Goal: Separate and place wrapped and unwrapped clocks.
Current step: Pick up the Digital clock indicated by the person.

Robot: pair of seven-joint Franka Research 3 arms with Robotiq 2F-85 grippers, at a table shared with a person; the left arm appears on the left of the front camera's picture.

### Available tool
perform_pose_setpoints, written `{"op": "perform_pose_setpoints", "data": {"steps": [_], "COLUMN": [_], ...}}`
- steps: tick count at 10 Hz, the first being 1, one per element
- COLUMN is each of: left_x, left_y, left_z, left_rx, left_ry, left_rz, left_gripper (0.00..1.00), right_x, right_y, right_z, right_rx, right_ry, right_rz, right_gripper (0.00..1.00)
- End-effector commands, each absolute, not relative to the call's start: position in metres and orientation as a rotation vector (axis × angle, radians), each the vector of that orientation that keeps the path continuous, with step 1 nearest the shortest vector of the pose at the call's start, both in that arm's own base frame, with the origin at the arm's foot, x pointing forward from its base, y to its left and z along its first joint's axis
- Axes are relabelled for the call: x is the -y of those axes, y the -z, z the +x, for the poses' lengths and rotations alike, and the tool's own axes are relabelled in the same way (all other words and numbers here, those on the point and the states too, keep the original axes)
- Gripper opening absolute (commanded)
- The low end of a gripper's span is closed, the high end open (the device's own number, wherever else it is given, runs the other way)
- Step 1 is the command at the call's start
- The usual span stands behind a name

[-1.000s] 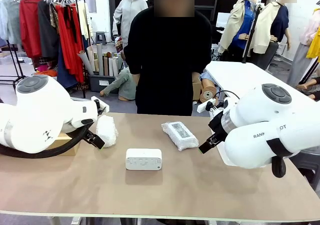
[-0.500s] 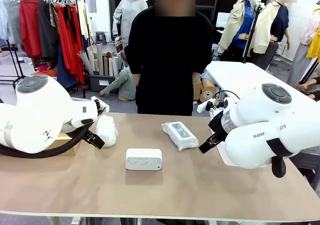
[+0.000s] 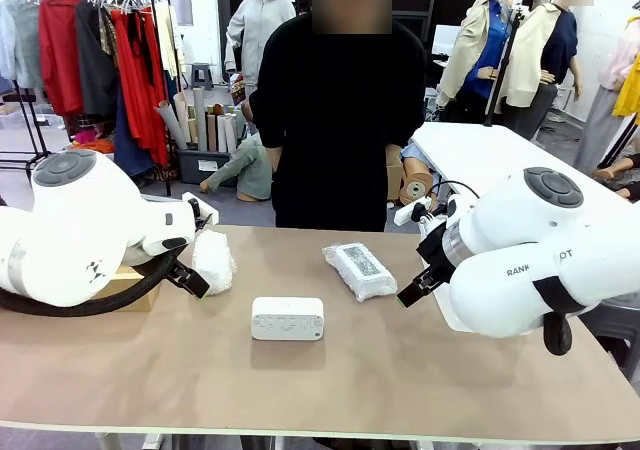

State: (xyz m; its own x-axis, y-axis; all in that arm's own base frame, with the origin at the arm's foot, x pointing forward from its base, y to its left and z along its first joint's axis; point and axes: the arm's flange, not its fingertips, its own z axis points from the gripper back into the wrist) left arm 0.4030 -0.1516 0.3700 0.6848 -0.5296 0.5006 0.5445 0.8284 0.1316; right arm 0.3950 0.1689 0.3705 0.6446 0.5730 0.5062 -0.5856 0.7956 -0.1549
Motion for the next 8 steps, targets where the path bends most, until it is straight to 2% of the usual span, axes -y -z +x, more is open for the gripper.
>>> {"op": "perform_pose_setpoints", "data": {"steps": [1,2,3,4,8], "left_x": [0.152,0.152,0.152,0.153,0.149], "left_y": [-0.37,-0.37,-0.376,-0.38,-0.426], "left_z": [0.403,0.403,0.405,0.406,0.405], "left_rx": [0.552,0.552,0.486,0.45,0.414], "left_ry": [0.602,0.602,0.642,0.645,0.774], "left_rz": [-0.028,-0.028,-0.058,-0.085,-0.264], "left_gripper": [1.0,1.0,1.0,1.0,1.0], "right_x": [-0.169,-0.169,-0.169,-0.172,-0.177], "right_y": [-0.371,-0.371,-0.37,-0.374,-0.404], "right_z": [0.395,0.395,0.395,0.394,0.391], "right_rx": [0.568,0.568,0.568,0.549,0.459], "right_ry": [-0.659,-0.659,-0.66,-0.667,-0.747], "right_rz": [0.024,0.024,0.024,0.097,0.193], "right_gripper": [1.0,1.0,1.0,1.0,1.0]}}
